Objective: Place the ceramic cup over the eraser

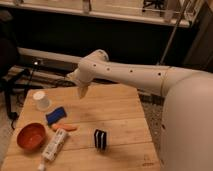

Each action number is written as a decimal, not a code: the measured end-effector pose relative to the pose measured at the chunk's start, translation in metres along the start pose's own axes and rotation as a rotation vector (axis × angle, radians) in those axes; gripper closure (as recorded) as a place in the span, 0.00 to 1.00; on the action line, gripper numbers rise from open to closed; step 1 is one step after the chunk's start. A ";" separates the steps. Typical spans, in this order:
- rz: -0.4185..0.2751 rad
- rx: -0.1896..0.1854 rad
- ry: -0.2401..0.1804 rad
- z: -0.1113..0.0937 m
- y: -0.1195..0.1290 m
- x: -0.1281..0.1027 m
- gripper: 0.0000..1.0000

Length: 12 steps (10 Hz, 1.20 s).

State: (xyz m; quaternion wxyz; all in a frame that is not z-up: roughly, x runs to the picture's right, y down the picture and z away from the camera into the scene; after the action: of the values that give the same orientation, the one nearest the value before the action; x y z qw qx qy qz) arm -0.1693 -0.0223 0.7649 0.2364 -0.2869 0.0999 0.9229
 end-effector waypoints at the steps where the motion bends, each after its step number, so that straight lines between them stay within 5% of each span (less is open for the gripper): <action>1: -0.007 -0.001 0.000 -0.001 0.001 0.000 0.20; 12: -0.010 0.003 0.000 0.000 0.000 0.000 0.20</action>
State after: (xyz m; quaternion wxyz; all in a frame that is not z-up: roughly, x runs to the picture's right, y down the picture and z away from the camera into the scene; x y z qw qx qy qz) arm -0.1688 -0.0223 0.7646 0.2415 -0.2869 0.0997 0.9216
